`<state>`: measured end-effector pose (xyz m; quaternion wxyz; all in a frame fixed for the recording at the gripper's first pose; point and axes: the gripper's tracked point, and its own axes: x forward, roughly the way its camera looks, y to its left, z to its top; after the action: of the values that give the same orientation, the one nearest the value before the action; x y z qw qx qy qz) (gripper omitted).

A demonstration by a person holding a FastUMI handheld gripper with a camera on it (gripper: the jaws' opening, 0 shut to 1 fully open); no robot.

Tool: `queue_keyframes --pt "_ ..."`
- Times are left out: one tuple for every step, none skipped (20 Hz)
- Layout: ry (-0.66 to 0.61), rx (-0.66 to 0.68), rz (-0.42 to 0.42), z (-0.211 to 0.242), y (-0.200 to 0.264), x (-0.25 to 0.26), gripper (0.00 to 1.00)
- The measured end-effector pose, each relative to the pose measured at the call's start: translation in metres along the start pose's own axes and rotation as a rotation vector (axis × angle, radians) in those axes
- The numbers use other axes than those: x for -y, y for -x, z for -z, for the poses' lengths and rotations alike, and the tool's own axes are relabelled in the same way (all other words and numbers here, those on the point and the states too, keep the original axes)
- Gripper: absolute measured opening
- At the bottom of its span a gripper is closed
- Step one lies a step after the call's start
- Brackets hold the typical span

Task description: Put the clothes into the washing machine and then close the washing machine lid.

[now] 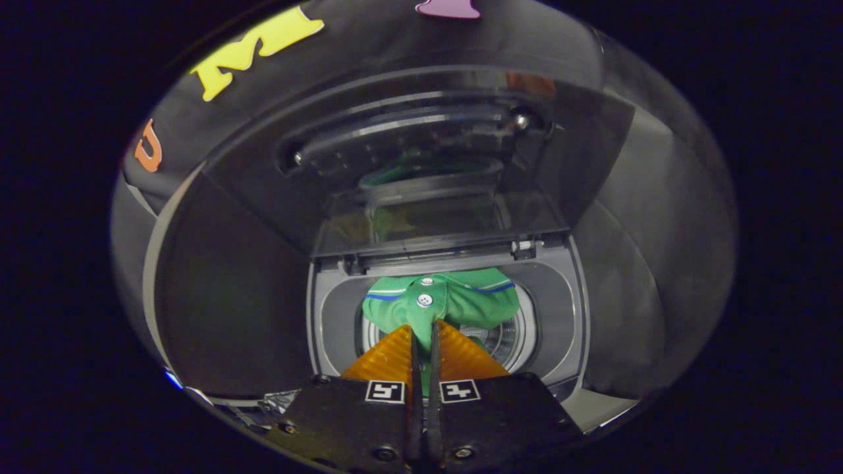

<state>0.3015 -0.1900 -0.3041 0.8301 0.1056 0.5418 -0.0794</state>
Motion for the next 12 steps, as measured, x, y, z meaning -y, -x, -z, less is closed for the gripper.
queue_keyframes --pt "0.004 0.0 0.007 0.003 -0.01 0.002 0.06" --pt "0.01 0.003 0.012 0.007 -0.015 0.002 0.06" --pt "0.02 0.002 0.019 0.01 -0.021 0.003 0.06" --pt "0.031 -0.003 0.032 0.012 -0.028 0.006 0.06" --pt "0.038 -0.005 0.041 0.014 -0.033 0.008 0.06" --pt "0.039 -0.007 0.048 0.014 -0.036 0.007 0.07" --pt "0.032 -0.011 0.049 0.015 -0.037 0.007 0.07" --pt "0.028 -0.007 0.038 0.016 -0.038 0.004 0.09" --pt "0.032 -0.001 0.027 0.015 -0.036 0.002 0.12" --pt "0.037 0.009 0.021 0.015 -0.031 0.002 0.18" --pt "0.046 0.037 0.013 0.003 -0.019 -0.002 0.21" --pt "0.048 0.071 0.009 -0.002 -0.008 -0.005 0.33"
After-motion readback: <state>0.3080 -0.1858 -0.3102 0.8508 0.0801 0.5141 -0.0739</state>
